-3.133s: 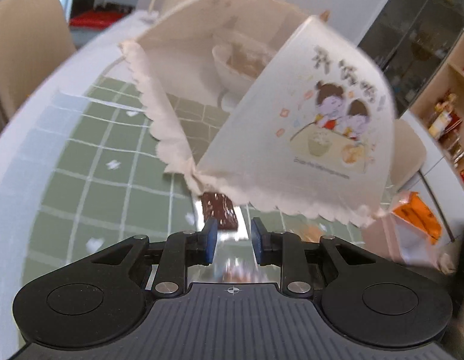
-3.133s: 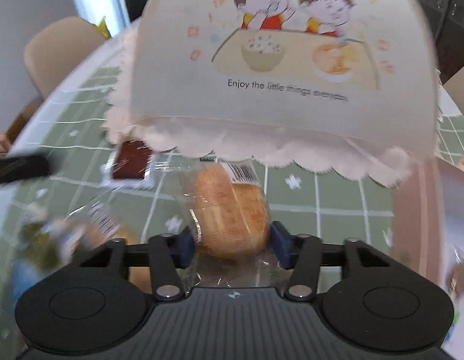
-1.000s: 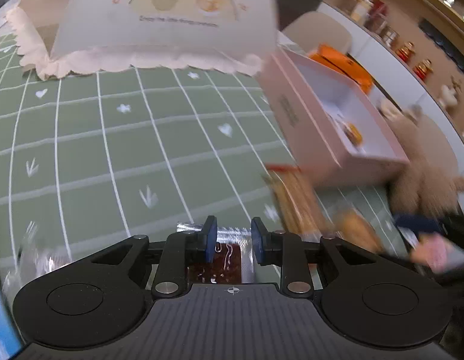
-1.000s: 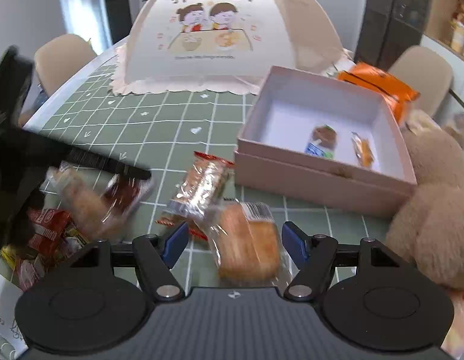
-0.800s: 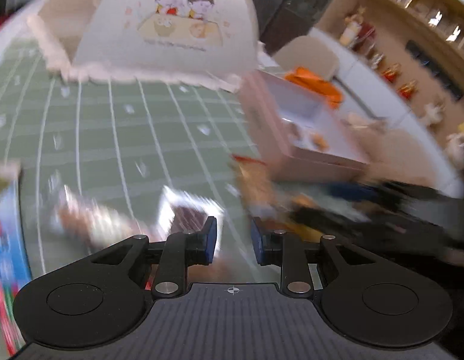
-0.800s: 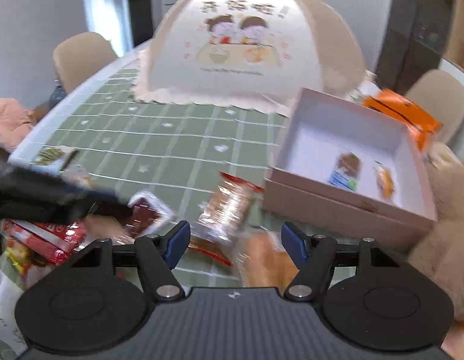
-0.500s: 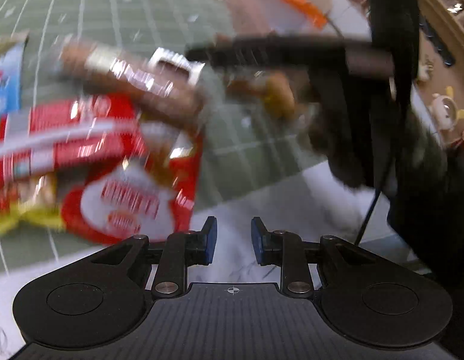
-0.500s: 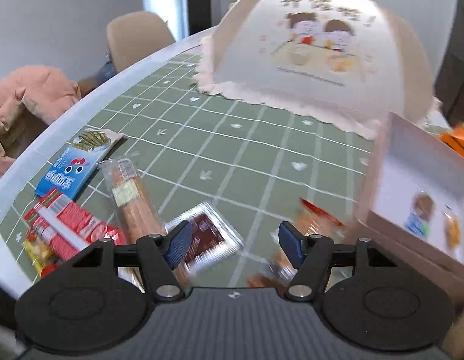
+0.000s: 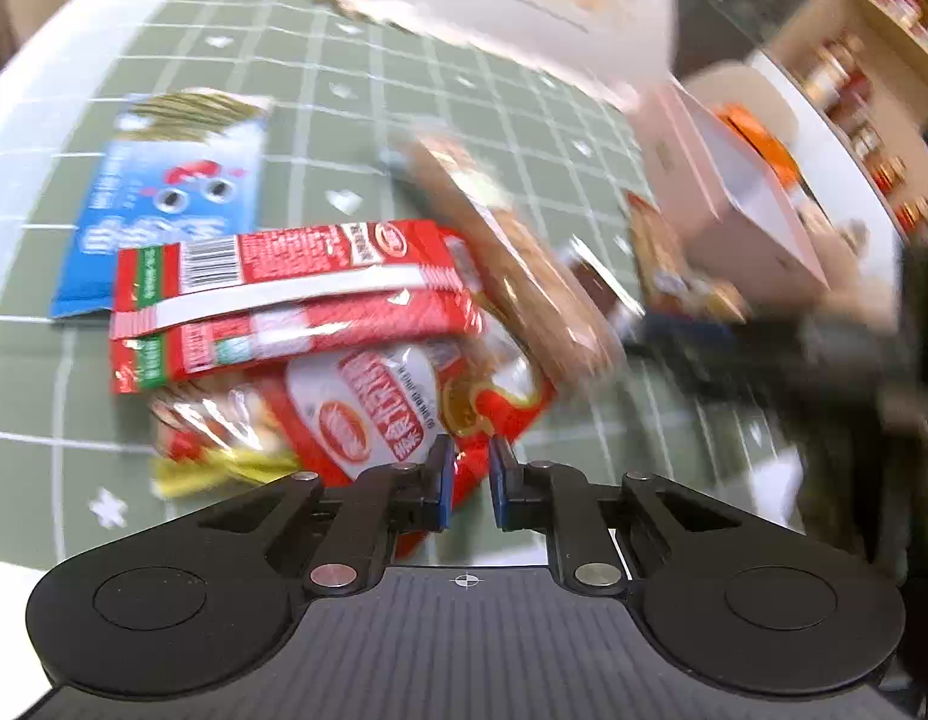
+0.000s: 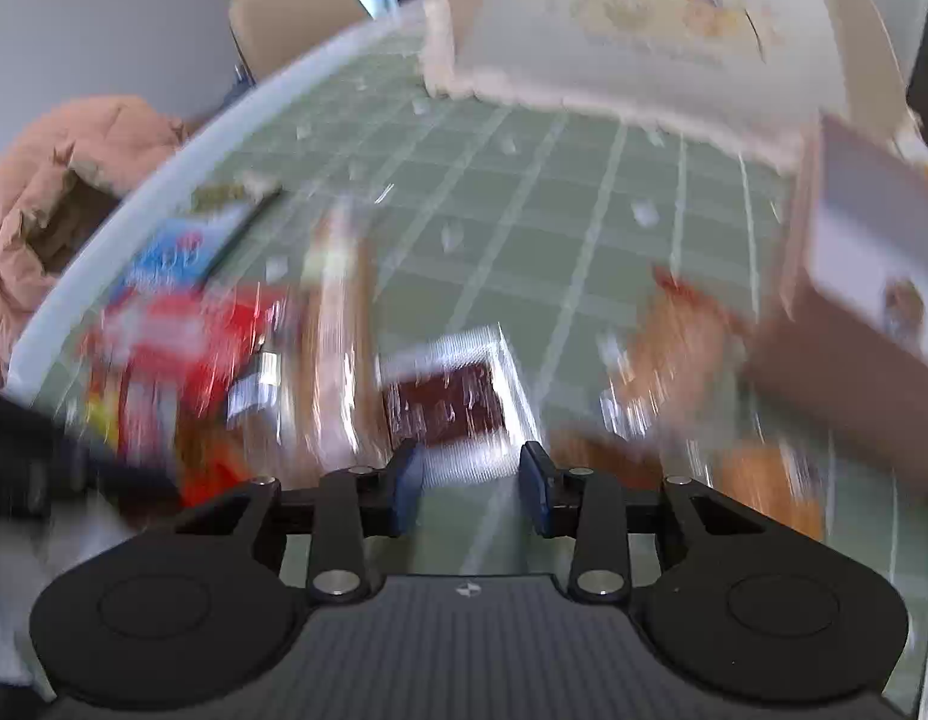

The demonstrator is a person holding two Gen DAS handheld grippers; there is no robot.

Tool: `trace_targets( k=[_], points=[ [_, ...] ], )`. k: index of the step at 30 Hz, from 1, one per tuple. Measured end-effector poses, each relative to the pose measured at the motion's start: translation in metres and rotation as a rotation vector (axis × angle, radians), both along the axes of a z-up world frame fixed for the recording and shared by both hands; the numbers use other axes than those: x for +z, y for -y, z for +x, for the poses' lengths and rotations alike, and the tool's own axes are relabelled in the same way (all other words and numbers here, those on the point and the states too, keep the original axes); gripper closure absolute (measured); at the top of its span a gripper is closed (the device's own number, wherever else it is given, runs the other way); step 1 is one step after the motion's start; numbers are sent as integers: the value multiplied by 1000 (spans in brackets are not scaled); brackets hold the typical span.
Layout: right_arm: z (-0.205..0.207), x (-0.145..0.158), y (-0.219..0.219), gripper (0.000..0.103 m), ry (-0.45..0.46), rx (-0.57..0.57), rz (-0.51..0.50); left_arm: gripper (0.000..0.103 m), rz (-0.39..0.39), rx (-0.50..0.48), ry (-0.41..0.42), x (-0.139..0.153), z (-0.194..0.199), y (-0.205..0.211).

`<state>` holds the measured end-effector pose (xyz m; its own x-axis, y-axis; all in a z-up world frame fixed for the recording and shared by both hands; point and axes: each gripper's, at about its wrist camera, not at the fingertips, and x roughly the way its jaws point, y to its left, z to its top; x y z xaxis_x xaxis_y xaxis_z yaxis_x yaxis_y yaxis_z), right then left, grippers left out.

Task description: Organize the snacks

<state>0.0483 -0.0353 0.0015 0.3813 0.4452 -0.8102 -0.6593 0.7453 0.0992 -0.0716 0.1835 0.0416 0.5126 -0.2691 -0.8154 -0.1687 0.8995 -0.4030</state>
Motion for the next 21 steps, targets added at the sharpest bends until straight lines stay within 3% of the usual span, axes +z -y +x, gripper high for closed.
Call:
trace_targets(
  k=[6,9,12,17,21],
  points=[
    [-34,4,20,67,104,-19,-36,84,29,32,69,22,8,-6],
    [-29,16,14,67,198,-70,-3,84,-1,-31,105,26,19,17],
    [-7,17,-10,67,231,-70,-15,84,-10,-149,71,25,23,37],
    [30,-2,-48,65,129,-18,-24,84,-8,-256,3,16,10,56],
    [13,-4,-37,65,112,36,-20,84,-30,-245,6,12,4,55]
  ],
)
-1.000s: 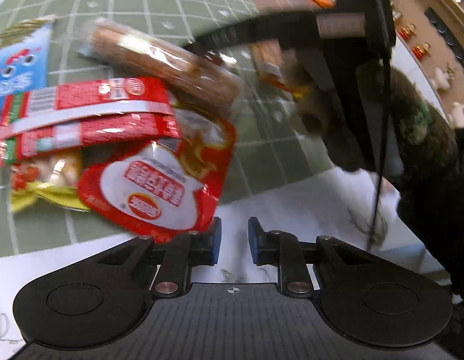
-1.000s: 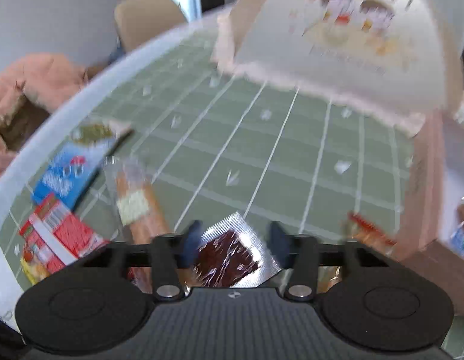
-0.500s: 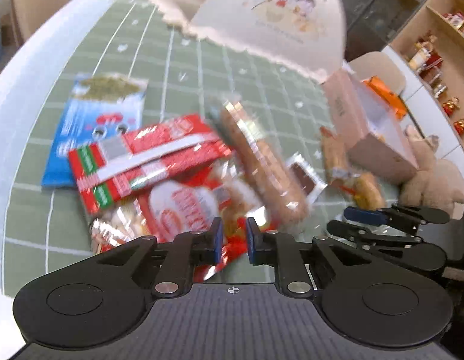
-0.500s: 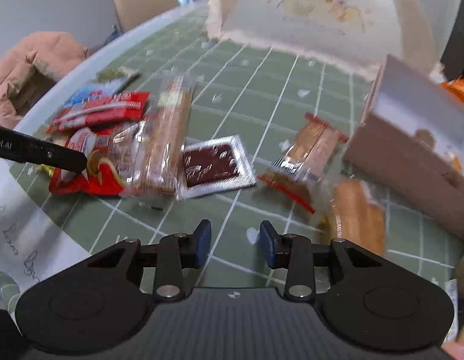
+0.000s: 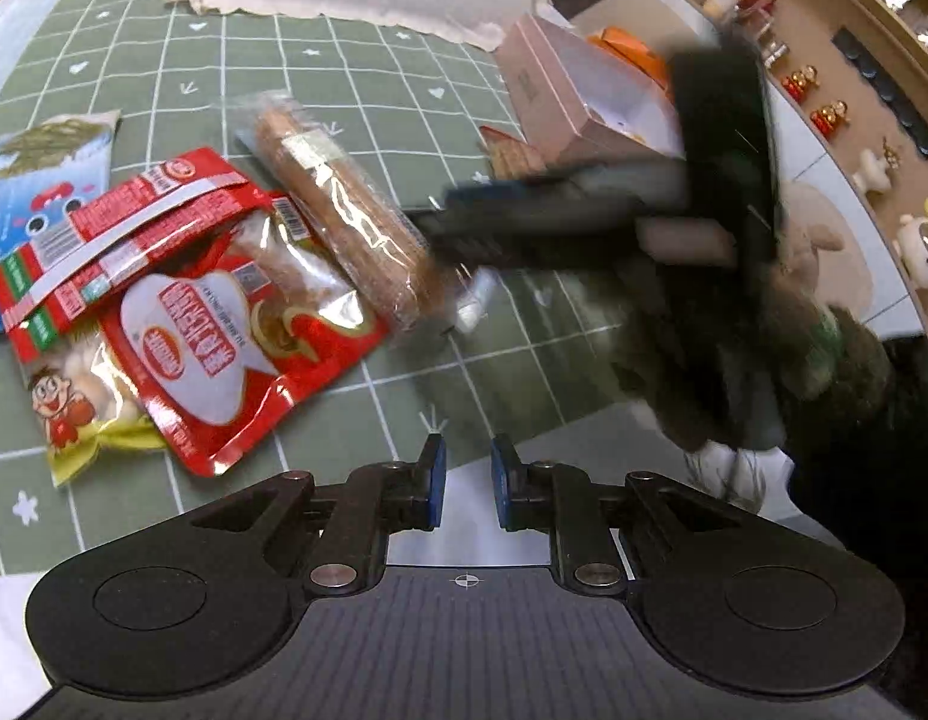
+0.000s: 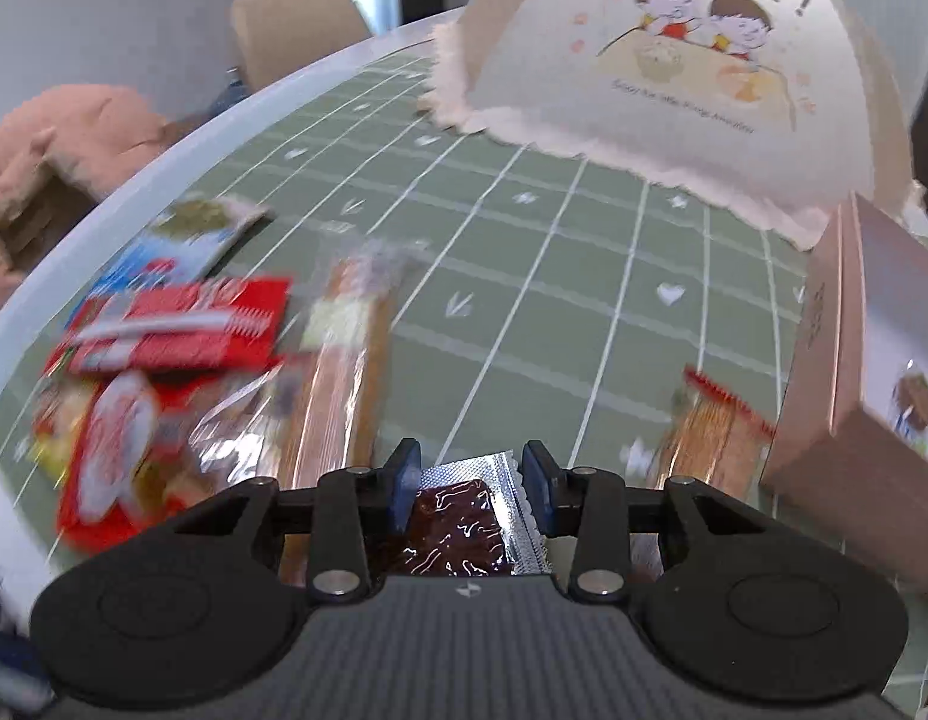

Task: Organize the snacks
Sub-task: 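Grasp the square chocolate packet with the left tool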

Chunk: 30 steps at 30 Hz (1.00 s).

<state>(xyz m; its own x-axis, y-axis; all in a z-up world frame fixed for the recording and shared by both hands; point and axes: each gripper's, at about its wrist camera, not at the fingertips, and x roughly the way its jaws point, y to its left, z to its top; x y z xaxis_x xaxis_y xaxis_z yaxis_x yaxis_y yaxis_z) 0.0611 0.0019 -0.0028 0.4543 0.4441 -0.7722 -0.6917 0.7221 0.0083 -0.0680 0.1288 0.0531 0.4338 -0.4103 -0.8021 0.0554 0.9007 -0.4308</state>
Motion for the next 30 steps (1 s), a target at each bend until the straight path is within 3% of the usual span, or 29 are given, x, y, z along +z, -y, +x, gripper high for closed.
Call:
trace_targets(
  k=[4,7,9,10,13,17,20,22,23,25,27,28,30],
  points=[
    [-30,-2,38,65,4,33,-5,84,-8,33,11,0,0,-4],
    [-42,2,62,65,7,-9,-44,84,14,4,42,4,9,6],
    [-48,15,88,60,3,-63,-1,84,43,-43,70,11,14,19],
    [-51,25,104,52,4,-98,39,84,60,-70,86,13,18,26],
    [-55,45,148,32,31,-249,131,81,134,-164,144,16,32,60],
    [-61,55,189,32,85,-428,151,80,302,-368,225,9,42,114],
    [-70,57,213,32,123,-493,185,77,438,-541,225,-6,42,150],
    [-75,58,226,32,148,-524,194,76,489,-607,212,-16,41,162],
    [-76,59,233,32,152,-541,189,73,496,-623,211,-19,39,164],
    [-80,60,244,32,154,-565,189,53,475,-644,215,-20,39,169],
    [-79,59,254,32,154,-582,188,39,392,-646,183,-20,44,167],
    [-79,58,258,32,154,-593,181,39,346,-634,166,-20,48,164],
    [-82,56,257,32,154,-604,162,44,333,-589,163,-18,51,159]
  ],
)
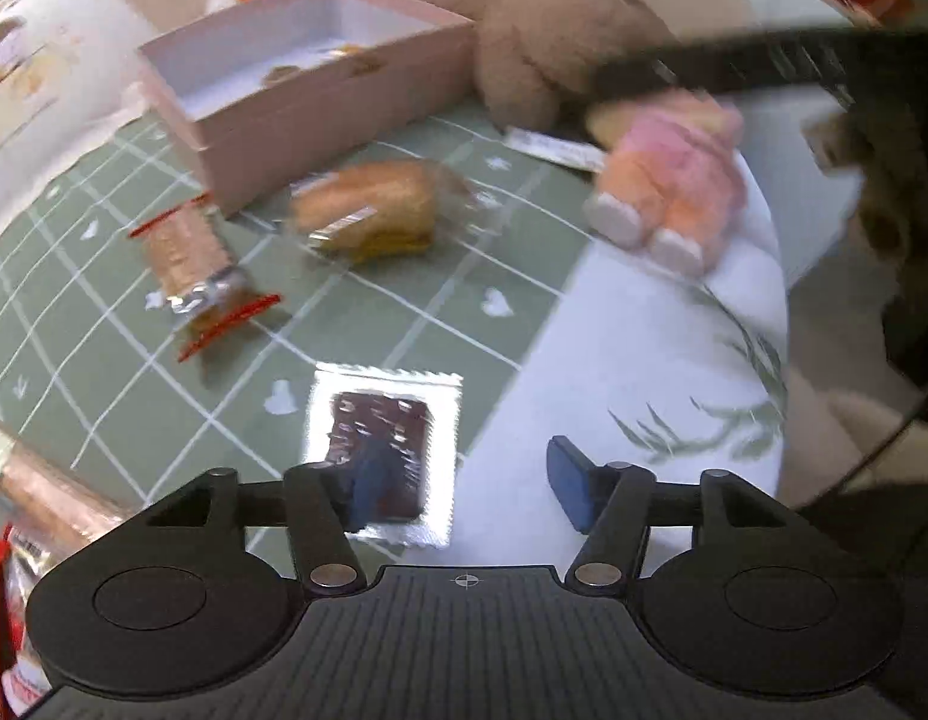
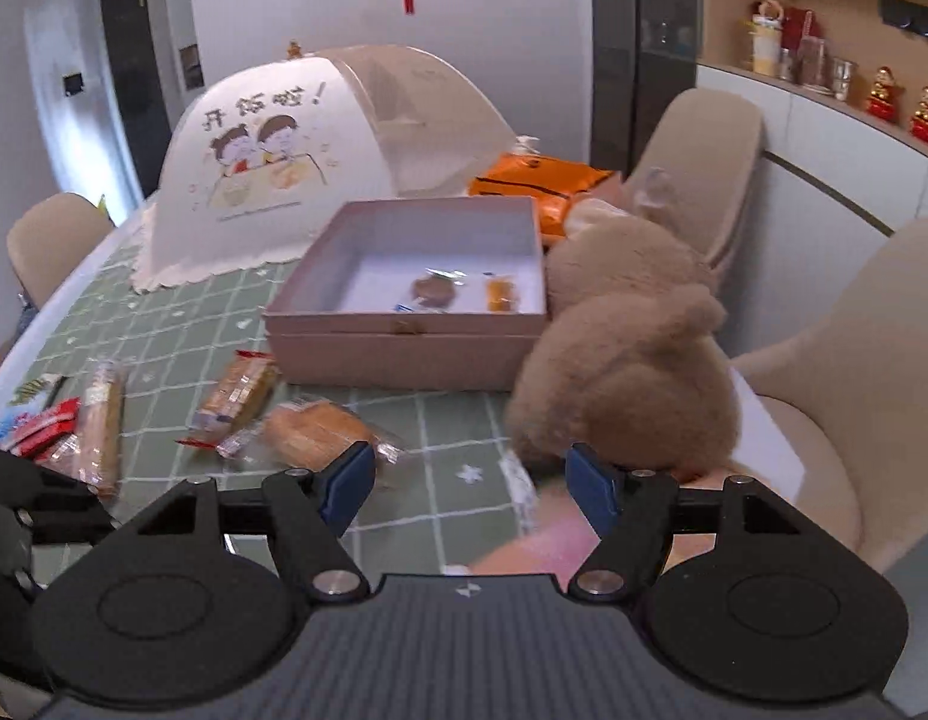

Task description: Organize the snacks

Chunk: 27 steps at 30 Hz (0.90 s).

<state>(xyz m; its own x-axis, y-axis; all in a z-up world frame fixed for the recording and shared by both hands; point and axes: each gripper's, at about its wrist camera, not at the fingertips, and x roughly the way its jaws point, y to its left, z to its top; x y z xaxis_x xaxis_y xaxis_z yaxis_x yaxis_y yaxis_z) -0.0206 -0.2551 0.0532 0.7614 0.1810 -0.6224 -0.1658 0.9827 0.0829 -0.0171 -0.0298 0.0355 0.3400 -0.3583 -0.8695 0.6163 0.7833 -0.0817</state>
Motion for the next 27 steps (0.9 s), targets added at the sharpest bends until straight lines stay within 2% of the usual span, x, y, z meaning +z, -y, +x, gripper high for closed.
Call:
trace_targets(
  k=[1,3,7,13,14,17,20,23,27],
  points=[
    [-1,-1,-1,32,0,0,-8,48,16,26,17,1,2,-3],
    [-2,-1,-4,32,5,12,-24,49,53,62,34,0,7,-8],
    [-2,-3,-17,32,2,59,-54,49,53,90,26,1,16,-12],
    [-7,-2,-40,32,18,177,-122,49,-39,124,44,17,18,-31],
    [-7,-1,-42,32,18,186,-122,49,-33,131,44,17,20,-35],
    [-3,-1,-46,32,9,195,-104,49,32,105,44,10,31,-36],
    [1,-2,-50,32,-4,211,-91,49,62,79,6,0,41,-34],
    [1,-2,-57,31,1,241,-106,48,58,64,1,-5,42,-29],
    [16,-4,-72,27,15,324,-171,48,54,79,44,-8,37,-19]
  ],
)
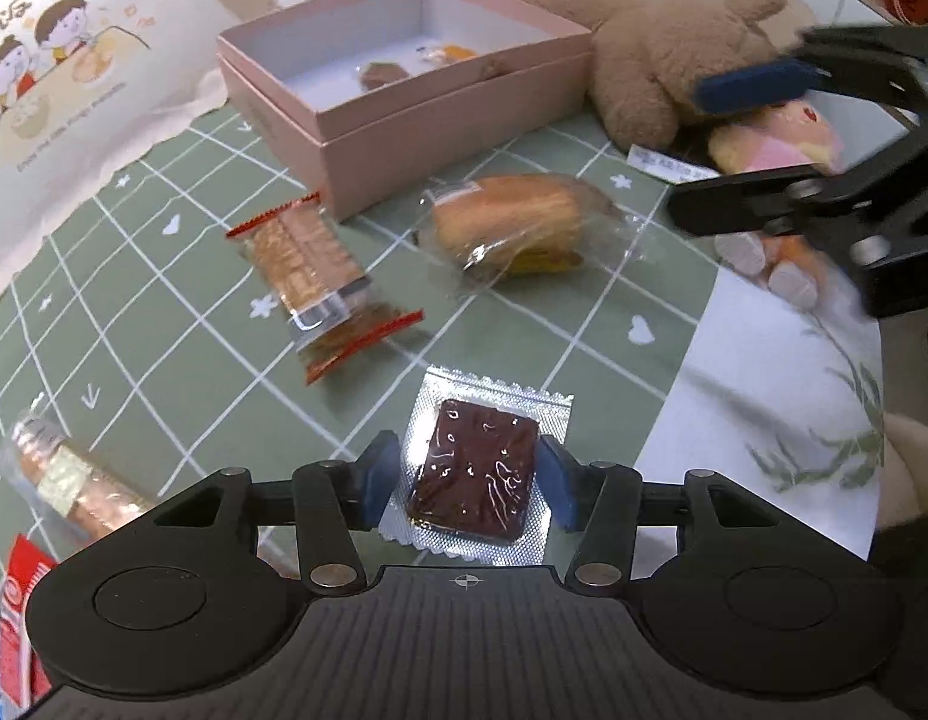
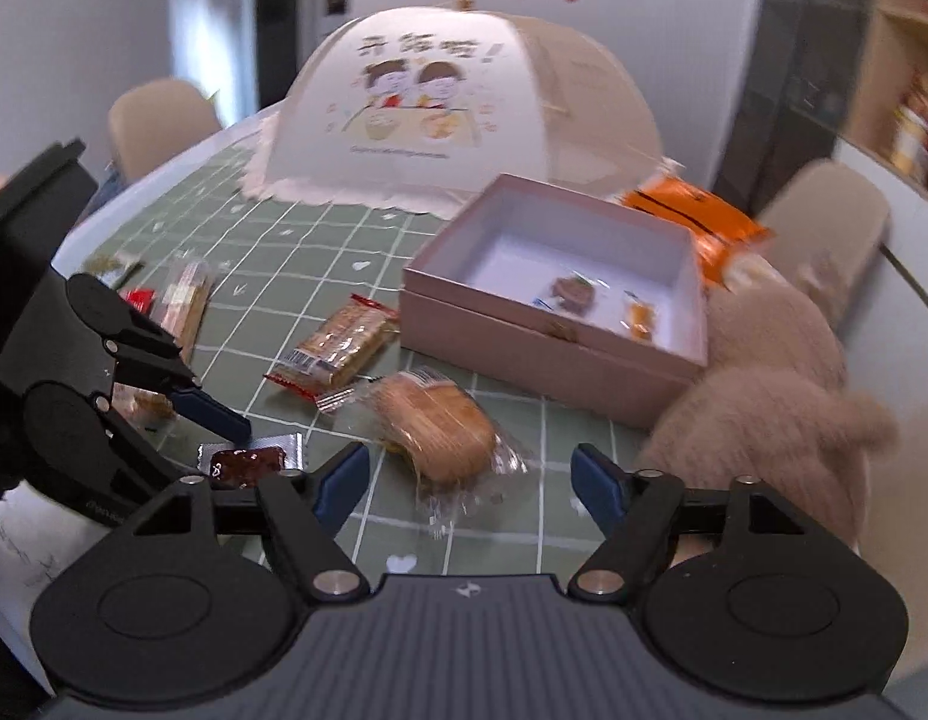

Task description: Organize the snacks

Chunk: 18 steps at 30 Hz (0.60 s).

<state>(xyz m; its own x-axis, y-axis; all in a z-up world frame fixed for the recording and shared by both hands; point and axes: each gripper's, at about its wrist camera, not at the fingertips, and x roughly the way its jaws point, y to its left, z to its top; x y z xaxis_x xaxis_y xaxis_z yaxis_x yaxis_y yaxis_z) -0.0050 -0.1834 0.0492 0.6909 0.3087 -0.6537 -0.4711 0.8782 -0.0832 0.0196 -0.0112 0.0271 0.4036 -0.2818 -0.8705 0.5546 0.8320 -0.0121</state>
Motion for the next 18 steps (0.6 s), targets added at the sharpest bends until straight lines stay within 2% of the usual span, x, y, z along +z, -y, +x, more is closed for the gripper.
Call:
trace_targets(
  k=[2,5,6,10,12,14,16,18],
  points=[
    [17,-4,-10,27,-11,58,-28,48,-2,40,14,-1,-3,4],
    [51,-9,-20,27,-57,71,-20,49,-9,108,-7,1,-10,2],
    [61,-11,-22,27,-71,68,-5,53,-6,140,-14,2,-14,-1],
    [87,-19,-25,27,-133,11,42,55,-31,332,-54,6,-37,-25],
    [87,-27,-26,27,-225,7,79,55,-72,389,-72,6,-51,-36],
    [76,-31,-30,25,-319,51,120,55,-109,414,-82,6,-61,-44],
    [59,-28,-35,25,-339,109,127,55,-135,426,-80,5,-65,-48],
    [48,-20,-40,25,-294,110,110,55,-147,434,-77,6,-65,-49]
  ],
)
